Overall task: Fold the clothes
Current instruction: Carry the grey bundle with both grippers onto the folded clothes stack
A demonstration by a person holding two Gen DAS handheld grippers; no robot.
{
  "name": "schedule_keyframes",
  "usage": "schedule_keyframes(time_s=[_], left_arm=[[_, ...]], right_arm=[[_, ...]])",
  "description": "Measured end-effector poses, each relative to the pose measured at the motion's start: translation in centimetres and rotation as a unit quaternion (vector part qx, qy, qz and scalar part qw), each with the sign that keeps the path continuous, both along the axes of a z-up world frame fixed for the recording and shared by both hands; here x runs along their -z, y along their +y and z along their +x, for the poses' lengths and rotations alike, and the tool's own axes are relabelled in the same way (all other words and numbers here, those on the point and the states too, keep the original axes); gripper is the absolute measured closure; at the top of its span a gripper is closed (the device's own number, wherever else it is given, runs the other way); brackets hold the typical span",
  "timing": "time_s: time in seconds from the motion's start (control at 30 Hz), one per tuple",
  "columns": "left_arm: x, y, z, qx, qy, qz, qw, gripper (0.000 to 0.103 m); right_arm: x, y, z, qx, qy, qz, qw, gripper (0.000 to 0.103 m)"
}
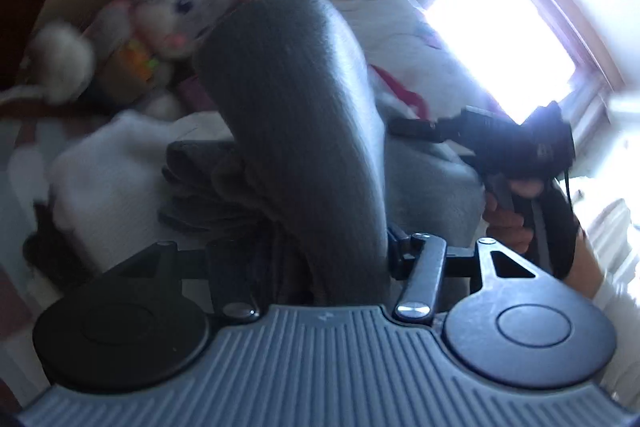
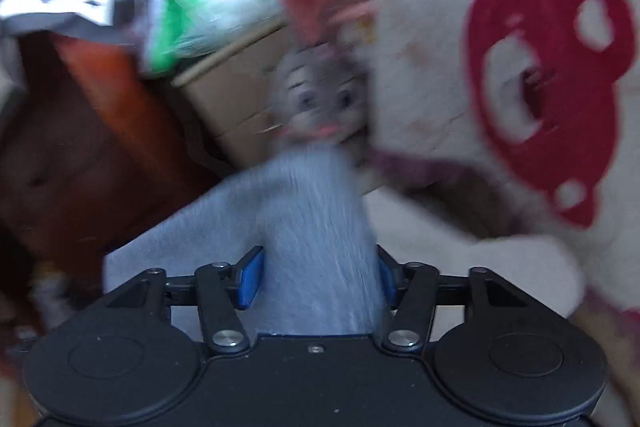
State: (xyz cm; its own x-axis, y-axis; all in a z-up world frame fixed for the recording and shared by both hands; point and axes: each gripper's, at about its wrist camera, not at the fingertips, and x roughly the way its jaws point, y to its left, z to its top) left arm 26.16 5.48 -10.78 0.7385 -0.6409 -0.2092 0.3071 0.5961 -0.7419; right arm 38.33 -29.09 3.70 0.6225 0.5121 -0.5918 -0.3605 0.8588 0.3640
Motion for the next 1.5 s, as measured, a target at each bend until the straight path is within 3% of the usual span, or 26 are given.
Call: schedule_keyframes(time_s=[0.13,0.27,0.37,0.47,0.57,0.63,0.73,0.83,0.9,0.93,1.1,1.2,1.3,1.4,1.5], left_arm=[[0.0,0.2,0.4,0.000,0.001,-0.011,0.9999,0.049],[-0.1,0.2,0.9,-0.005,0.005,-0.019,0.9998,0.049],[-0.1,0.3,0.3,-0.007,0.008,-0.023,0.9997,0.048],[-0.2,-0.1,-0.9,-0.011,0.006,-0.006,0.9999,0.044],[-0.4,-0.6,-1.0,-0.015,0.000,0.007,0.9999,0.043],[-0.4,-0.7,-1.0,-0.015,-0.002,0.009,0.9999,0.043],[-0.4,-0.7,-0.9,-0.016,-0.008,0.013,0.9997,0.043],[0.0,-0.8,-0.9,-0.023,-0.008,0.010,0.9997,0.043],[0.0,-1.0,-1.1,-0.024,-0.019,0.015,0.9994,0.043],[0.0,-1.1,-1.2,-0.024,-0.027,0.018,0.9992,0.043],[-0.8,-2.2,-2.1,-0.021,-0.067,0.022,0.9973,0.043],[-0.9,-3.2,-2.5,-0.008,-0.081,0.001,0.9967,0.042],[-0.9,-4.1,-2.6,-0.012,-0.089,0.012,0.9958,0.042],[-0.5,-3.7,-2.3,-0.019,-0.060,0.004,0.9980,0.041],[-0.2,-2.9,-2.2,-0.025,-0.006,-0.004,0.9997,0.039]], right_arm=[[-0.3,-3.4,-2.2,0.071,-0.043,0.045,0.996,0.040],[0.5,-5.2,-8.2,0.094,-0.095,0.003,0.991,0.040],[3.1,-5.6,-11.8,0.071,-0.092,-0.037,0.992,0.040],[6.2,-5.9,-12.8,0.063,-0.062,-0.031,0.996,0.040],[8.4,-6.6,-12.8,0.071,-0.046,0.046,0.995,0.041],[9.0,-7.3,-12.0,0.105,-0.046,0.096,0.989,0.038],[10.8,-8.2,-9.7,0.130,-0.019,0.149,0.980,0.011],[13.1,-9.1,-7.3,0.133,0.031,0.242,0.961,0.011],[12.6,-8.5,-7.3,0.124,0.018,0.247,0.961,0.029],[12.3,-8.2,-7.3,0.120,0.011,0.249,0.961,0.050],[10.2,-8.0,-6.9,0.113,-0.009,0.233,0.966,0.061],[10.0,-8.6,-6.5,0.129,-0.019,0.237,0.963,0.062],[10.4,-8.9,-5.9,0.141,-0.020,0.223,0.964,0.062],[11.5,-9.1,-6.3,0.145,-0.015,0.206,0.968,0.060],[12.9,-9.2,-6.0,0.155,0.011,0.213,0.965,0.046]])
